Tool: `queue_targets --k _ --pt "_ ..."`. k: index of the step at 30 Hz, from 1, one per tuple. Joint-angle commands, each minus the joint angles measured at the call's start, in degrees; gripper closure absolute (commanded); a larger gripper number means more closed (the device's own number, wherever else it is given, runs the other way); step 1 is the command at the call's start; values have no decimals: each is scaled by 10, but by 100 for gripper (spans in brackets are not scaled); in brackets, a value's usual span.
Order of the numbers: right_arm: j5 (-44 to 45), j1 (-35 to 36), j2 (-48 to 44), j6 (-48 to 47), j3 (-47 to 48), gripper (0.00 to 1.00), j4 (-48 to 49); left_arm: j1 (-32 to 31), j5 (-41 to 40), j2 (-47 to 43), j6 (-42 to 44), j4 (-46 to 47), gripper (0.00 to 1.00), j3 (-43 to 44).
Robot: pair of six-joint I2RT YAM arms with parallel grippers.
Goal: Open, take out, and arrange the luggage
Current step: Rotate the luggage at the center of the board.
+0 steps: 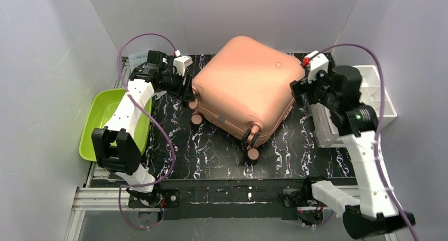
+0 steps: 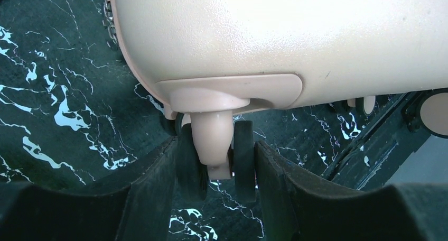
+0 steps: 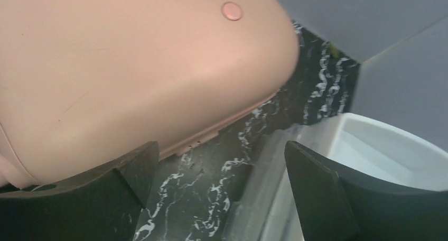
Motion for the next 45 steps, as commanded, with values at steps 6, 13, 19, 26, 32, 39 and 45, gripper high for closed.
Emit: queue_targets --k 6,13,19,26,32,39,45 --pt "-7 1 85 55 -31 2 24 -15 25 -100 -29 -56 25 56" --pt "17 1 83 31 -44 2 6 -14 -12 -108 -70 -43 8 158" --pt "31 1 88 -19 -30 1 -44 -10 -133 -73 -98 -16 2 194" --pt "112 1 89 -74 -38 2 -74 32 -154 19 -138 -10 2 231" --pt "173 1 120 -89 -70 2 -53 42 -145 76 -157 -9 2 263" --pt "172 3 147 -80 -75 2 -15 43 -89 103 -176 -6 2 262" --pt "166 11 196 -58 -61 2 41 42 -64 115 -171 -6 2 217"
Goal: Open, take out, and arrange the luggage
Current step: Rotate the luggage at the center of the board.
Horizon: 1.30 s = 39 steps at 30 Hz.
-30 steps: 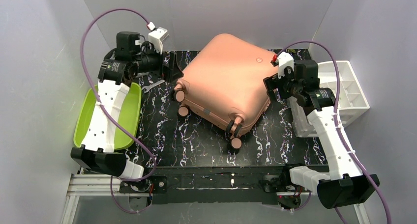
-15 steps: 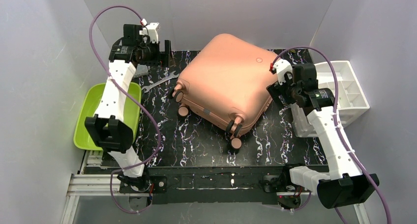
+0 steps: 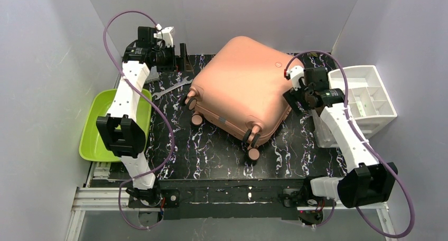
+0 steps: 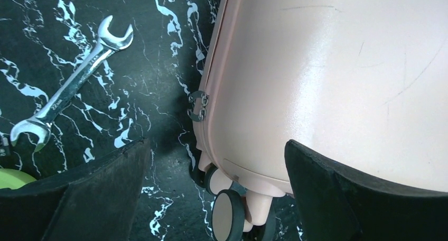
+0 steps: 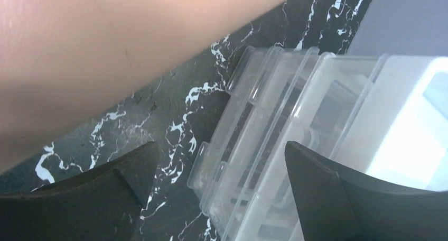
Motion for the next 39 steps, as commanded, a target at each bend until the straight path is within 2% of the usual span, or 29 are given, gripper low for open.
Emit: queue_targets --k 1,10,18,28,32,39 --pt "2 8 39 22 25 2 74 -1 26 2 4 1 2 -29" --pt "12 14 148 83 103 2 116 -17 -31 -6 72 12 2 -111" --pt "-26 14 191 103 121 2 168 -21 24 -93 119 -8 2 -198" --pt "-104 17 289 134 216 2 140 -21 63 -187 137 -45 2 -261" --pt "-100 17 278 130 221 2 150 -21 67 -217 134 -53 2 -273" --pt "-60 17 203 110 149 2 205 -21 62 -258 132 -51 2 -277"
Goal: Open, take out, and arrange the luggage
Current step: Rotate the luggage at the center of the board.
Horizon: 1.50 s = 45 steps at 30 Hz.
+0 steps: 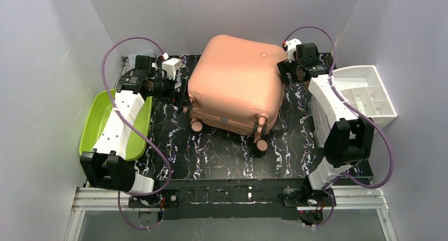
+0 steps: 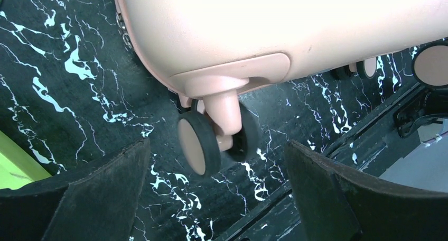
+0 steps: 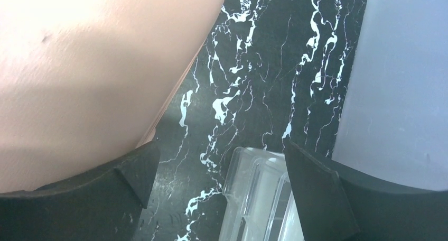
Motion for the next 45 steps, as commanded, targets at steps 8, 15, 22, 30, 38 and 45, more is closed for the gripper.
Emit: queue_targets --k 8,15,22,30,38,45 --pt "-10 31 -106 -3 -106 1 110 1 5 -70 -2 -1 2 -11" --pt "4 30 -137 0 -130 2 143 3 2 -88 0 5 2 -25" --pt "4 30 -145 2 -147 2 159 5 7 -88 1 6 2 -26" --pt "10 29 -145 10 -162 2 176 8 15 -101 9 4 2 -26" --pt "9 21 -154 12 -177 2 190 10 28 -111 13 3 2 -28" --pt "11 19 -150 15 -178 2 191 10 44 -81 30 0 2 -10"
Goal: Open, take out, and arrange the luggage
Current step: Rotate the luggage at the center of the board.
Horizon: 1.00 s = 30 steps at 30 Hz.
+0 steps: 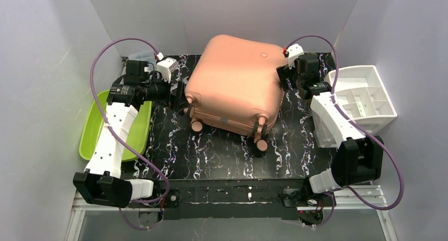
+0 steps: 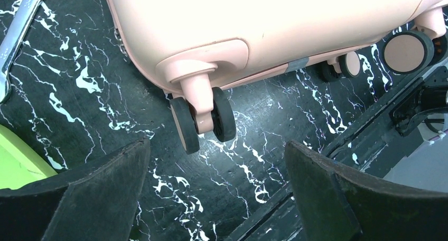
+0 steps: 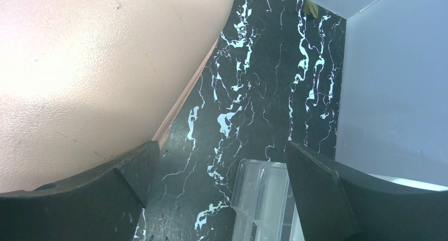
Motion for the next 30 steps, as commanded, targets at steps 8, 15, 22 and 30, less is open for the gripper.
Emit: queue_targets --k 8,15,22,30 --pt "13 -6 -22 -4 8 2 12 4 53 73 25 -1 2 57" --pt "36 -6 -35 -46 23 2 -62 7 37 119 30 8 2 84" --pt "51 -6 -14 -43 64 2 -85 17 97 168 16 7 2 106" --pt "42 -6 49 5 109 2 -75 17 159 165 -2 13 2 74"
